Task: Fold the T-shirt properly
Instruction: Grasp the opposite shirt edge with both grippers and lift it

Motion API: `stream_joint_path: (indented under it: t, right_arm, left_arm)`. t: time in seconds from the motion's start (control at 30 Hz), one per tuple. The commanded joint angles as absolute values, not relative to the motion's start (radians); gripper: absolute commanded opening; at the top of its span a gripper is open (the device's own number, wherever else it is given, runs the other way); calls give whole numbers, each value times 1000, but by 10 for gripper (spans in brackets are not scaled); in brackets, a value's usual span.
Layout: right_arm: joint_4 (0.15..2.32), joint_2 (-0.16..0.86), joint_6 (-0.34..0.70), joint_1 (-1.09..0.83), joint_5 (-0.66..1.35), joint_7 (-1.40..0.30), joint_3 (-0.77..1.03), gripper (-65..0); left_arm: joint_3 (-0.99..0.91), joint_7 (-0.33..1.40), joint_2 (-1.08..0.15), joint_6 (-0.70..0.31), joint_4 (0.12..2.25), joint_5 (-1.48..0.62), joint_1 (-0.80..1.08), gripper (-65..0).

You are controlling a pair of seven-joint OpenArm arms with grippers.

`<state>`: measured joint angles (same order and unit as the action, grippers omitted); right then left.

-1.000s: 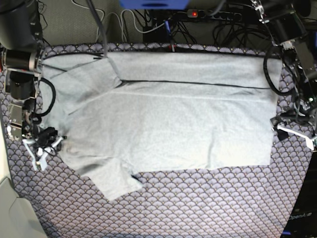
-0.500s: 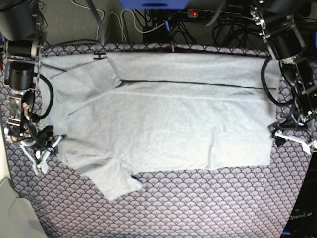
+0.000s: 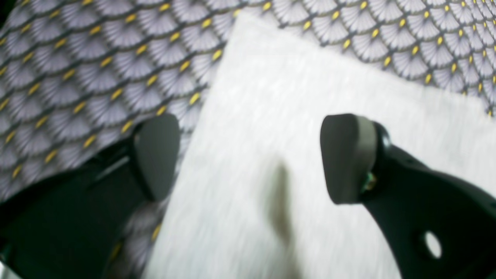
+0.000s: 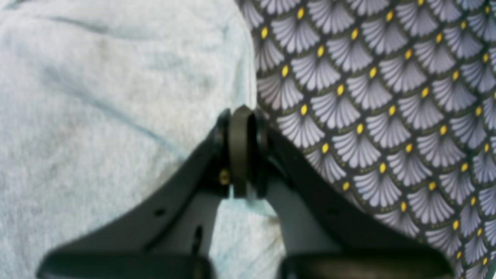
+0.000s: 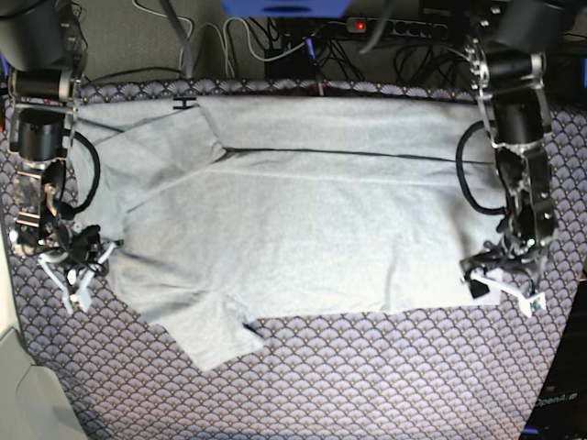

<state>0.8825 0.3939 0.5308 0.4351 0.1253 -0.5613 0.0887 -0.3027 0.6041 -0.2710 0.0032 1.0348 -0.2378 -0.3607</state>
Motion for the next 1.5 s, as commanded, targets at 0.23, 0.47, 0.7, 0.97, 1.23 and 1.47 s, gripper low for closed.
stream_joint_path:
  t: [0.23, 0.47, 0.7, 0.97, 1.23, 1.47]
  right_arm:
    - [901, 410, 539, 447, 133, -550, 93, -650]
    - [901, 410, 539, 444, 133, -549, 93, -650]
    - [901, 412, 539, 444, 133, -549, 93, -650]
    - [901, 412, 539, 444, 133, -545, 93, -650]
    - [901, 412, 539, 444, 133, -547, 93, -650]
    - [901, 414, 538, 444, 133, -549, 93, -650]
  left_arm:
    - [-220, 366, -303, 4, 719, -239, -518, -94]
    - [-145, 229, -323, 4, 518, -239, -582, -93]
    - [-148, 188, -325, -1, 479, -239, -584, -96]
    - [-147, 188, -317, -2, 467, -239, -575, -104]
    - [-147, 134, -315, -4, 394, -239, -568, -451]
    - [-151, 136, -325, 4, 400, -240, -568, -638]
